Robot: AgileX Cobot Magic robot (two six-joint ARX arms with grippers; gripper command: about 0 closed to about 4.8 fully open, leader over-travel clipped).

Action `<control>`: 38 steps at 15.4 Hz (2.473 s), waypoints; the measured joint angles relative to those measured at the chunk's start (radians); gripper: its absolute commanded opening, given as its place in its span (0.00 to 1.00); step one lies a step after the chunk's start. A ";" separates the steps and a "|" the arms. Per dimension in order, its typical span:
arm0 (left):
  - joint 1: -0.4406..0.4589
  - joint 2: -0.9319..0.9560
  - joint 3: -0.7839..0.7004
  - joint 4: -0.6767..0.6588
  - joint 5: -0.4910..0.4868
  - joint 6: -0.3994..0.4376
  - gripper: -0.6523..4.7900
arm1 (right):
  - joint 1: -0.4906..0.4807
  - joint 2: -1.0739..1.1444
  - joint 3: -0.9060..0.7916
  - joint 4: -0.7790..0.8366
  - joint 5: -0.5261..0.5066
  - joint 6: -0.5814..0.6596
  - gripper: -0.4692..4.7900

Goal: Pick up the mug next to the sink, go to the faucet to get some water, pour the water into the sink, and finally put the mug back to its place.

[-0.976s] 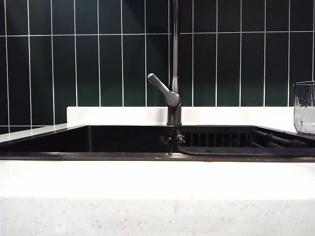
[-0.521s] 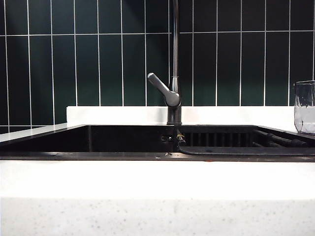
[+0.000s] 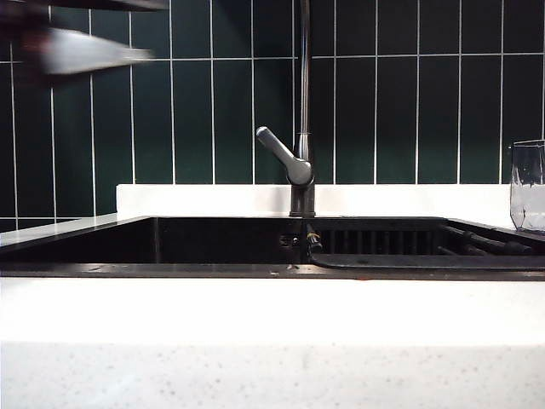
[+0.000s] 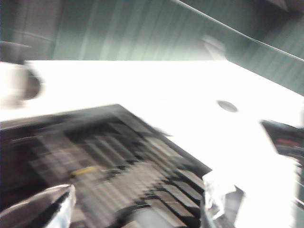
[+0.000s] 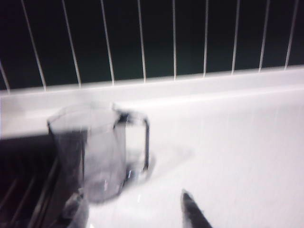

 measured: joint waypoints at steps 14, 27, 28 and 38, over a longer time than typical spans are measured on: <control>0.137 0.515 0.296 0.247 0.174 0.092 0.74 | -0.325 0.920 0.472 0.253 -0.557 -0.125 0.67; 0.140 0.658 0.486 0.299 0.259 0.079 0.73 | -0.336 1.141 0.463 0.330 -0.645 -0.171 0.67; 0.140 0.658 0.486 0.298 0.259 0.080 0.73 | -0.335 1.176 0.463 0.341 -0.647 -0.171 0.67; 0.140 0.658 0.486 0.298 0.259 0.101 0.73 | -0.336 1.410 0.464 0.603 -0.695 -0.154 0.67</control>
